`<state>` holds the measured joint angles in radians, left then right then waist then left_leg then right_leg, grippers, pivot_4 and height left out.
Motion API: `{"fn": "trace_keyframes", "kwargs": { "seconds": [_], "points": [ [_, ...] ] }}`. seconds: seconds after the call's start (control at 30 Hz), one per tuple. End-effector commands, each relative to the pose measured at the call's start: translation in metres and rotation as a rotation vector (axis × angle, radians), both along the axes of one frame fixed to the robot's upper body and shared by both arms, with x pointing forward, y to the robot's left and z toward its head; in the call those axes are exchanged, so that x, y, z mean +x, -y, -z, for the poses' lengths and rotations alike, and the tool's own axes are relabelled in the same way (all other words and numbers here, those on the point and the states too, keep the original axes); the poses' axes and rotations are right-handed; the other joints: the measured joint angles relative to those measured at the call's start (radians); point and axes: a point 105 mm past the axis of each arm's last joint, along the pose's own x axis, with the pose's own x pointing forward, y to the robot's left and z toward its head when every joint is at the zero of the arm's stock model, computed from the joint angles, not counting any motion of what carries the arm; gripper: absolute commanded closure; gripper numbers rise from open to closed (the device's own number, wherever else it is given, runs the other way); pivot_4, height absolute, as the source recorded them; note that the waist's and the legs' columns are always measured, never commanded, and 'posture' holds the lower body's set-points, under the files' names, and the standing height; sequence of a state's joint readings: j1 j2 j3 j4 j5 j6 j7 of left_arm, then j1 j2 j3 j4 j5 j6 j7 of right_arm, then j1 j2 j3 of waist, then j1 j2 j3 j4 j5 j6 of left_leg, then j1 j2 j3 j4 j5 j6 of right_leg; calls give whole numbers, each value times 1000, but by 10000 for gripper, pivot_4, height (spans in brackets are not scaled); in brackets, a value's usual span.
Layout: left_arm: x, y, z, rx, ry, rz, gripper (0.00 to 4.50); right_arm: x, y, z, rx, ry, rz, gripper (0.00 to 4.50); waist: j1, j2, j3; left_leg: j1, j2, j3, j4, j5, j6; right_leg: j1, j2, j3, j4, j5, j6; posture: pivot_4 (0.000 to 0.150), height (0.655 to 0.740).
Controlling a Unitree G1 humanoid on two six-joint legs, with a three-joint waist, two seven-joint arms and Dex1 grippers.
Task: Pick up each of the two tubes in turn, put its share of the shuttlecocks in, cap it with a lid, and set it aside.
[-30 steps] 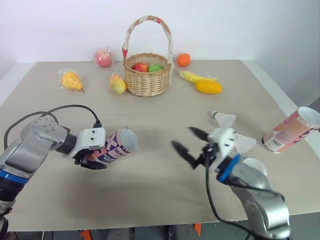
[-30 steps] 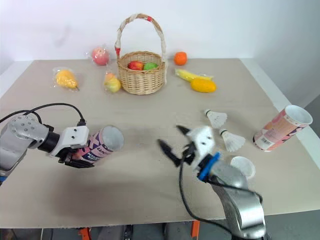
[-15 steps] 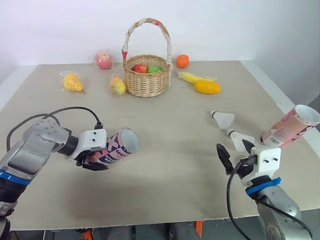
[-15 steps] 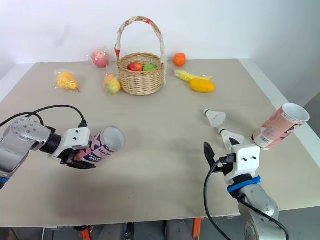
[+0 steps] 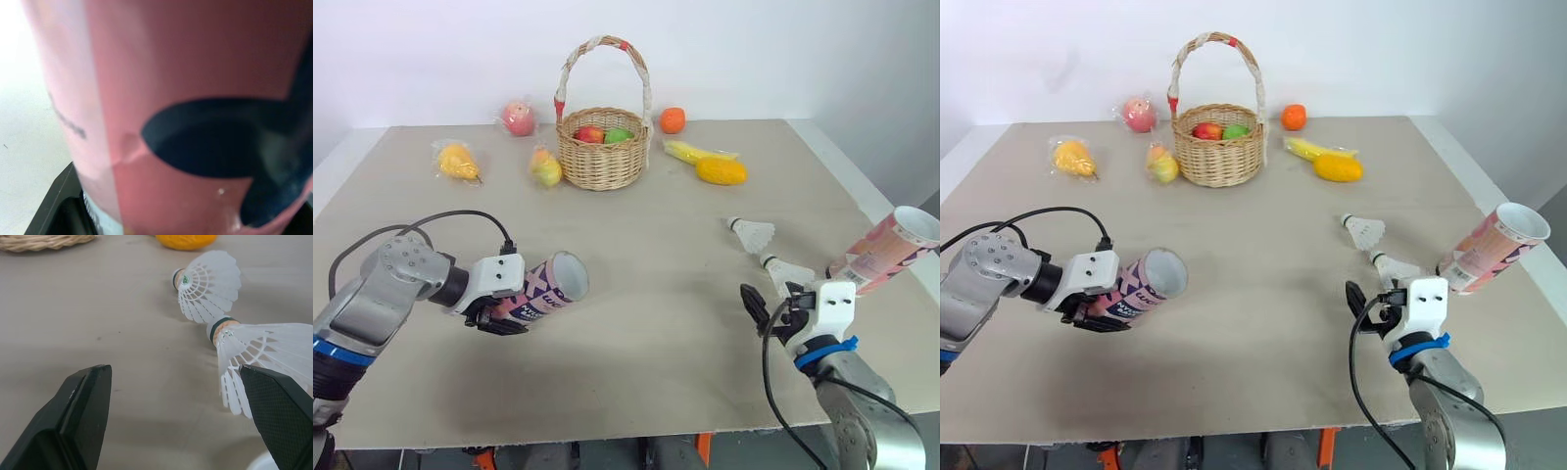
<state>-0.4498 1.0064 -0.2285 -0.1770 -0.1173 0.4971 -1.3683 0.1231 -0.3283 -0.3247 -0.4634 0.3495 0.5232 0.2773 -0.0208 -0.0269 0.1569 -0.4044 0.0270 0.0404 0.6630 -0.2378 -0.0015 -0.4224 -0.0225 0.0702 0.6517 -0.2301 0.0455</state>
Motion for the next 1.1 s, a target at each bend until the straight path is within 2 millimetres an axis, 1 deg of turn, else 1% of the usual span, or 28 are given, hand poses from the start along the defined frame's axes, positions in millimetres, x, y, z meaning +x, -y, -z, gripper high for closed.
{"fn": "trace_keyframes", "kwargs": {
  "seconds": [0.03, 0.13, 0.3, 0.33, 0.4, 0.43, 0.47, 0.53, 0.63, 0.67, 0.73, 0.83, 0.9, 0.97, 1.07, 1.1],
  "points": [
    [-5, 8, 4, -13, -16, 34, 14689, 10, 4, -6, -2, 9, 11, 634, 0, 0, 0, 0, 0, 0, 0, 0, 0, 0, 0, 0, 0, 0, 0, 1500, 7400],
    [-5, 9, 2, -13, -5, 31, 14689, 17, 10, -4, 2, -5, 35, 634, 0, 0, 0, 0, 0, 0, 0, 0, 0, 0, 0, 0, 0, 0, 0, 1500, 7400],
    [-4, 9, 0, -15, 2, 30, 14689, 25, 13, -6, 2, -1, 38, 634, 0, 0, 0, -1, -1, 0, 0, 0, 0, 0, 0, 0, 0, 0, 1, 1500, 7400],
    [-4, 9, 0, -14, 4, 30, 14689, 26, 14, -6, 4, -1, 40, 2819, 0, 0, 0, -1, -1, 0, 0, 0, 0, 0, 0, 0, 0, 0, 1, 1500, 7400],
    [-4, 9, 0, -14, 6, 31, 14689, 29, 15, -6, 9, 0, 49, 9475, 0, 0, 0, -1, -1, 0, 0, 0, 0, 0, 0, 0, 0, 0, 1, 1500, 7400],
    [-4, 9, -1, -14, 7, 31, 14689, 30, 16, -6, 9, 0, 52, 15670, 0, 0, 0, -1, -1, 0, 0, 0, 0, 0, 0, 0, 0, 0, 1, 1500, 7400],
    [-4, 10, -1, -15, 8, 31, 14689, 30, 16, -6, 10, -1, 55, 18715, 0, 0, 0, -1, -1, 0, 0, 0, 0, 0, 0, 0, 0, 0, 1, 1500, 7400],
    [-3, 10, -1, -17, 11, 32, 14689, 31, 16, -6, 18, -2, 60, 27069, 0, 0, 0, -1, -1, 0, 0, 0, 0, 0, 0, 0, 0, 0, 1, 1500, 7400],
    [-2, 10, -1, -16, 13, 33, 14689, 31, 18, -6, 30, 0, 73, 41910, 0, 0, 0, -1, -1, 0, 0, 0, 0, 0, 0, 0, 0, 0, 2, 1500, 7400],
    [-2, 10, -1, -16, 14, 33, 14689, 31, 18, -6, 31, 3, 77, 44193, 0, 0, 0, -1, -1, 0, 0, 0, 0, 0, 0, 0, 0, 0, 2, 1500, 7400],
    [-2, 11, -1, -17, 14, 34, 14689, 30, 21, -10, 40, 22, 87, 44193, 0, 0, 0, -1, -1, 0, 0, 0, 0, 0, 0, 0, 0, 0, 2, 1500, 7400],
    [-2, 12, -1, -20, 14, 38, 14689, 25, 26, -21, 55, 81, 102, 44193, 1, 0, 0, -1, -1, 0, 0, 0, 0, 0, 0, 0, 0, 0, 2, 1500, 7400],
    [-2, 12, -1, -21, 14, 39, 14689, 22, 25, -27, 60, 112, 87, 44193, 1, 0, 0, -1, -1, -1, 0, 0, 0, 0, 0, 0, 0, 1, 3, 1500, 7400],
    [-2, 12, -1, -21, 14, 39, 14689, 15, 18, -38, 77, 152, 21, 44193, 1, 0, 0, -1, -1, -1, 0, 0, 0, 0, 0, 0, 0, 2, 4, 1500, 7400],
    [-2, 12, -1, -21, 11, 41, 14689, 4, 0, -55, 129, 221, -122, 44193, 0, 1, 0, -1, -1, -1, 0, 0, 0, 0, 0, 0, 0, 2, 5, 1500, 7400],
    [-2, 12, -1, -19, 9, 42, 14689, 0, -19, -61, 129, 223, -243, 44193, 0, 0, 0, -1, 0, -1, 0, 0, 0, 0, 1, 0, 0, 2, 4, 1500, 7400]
  ]
}}
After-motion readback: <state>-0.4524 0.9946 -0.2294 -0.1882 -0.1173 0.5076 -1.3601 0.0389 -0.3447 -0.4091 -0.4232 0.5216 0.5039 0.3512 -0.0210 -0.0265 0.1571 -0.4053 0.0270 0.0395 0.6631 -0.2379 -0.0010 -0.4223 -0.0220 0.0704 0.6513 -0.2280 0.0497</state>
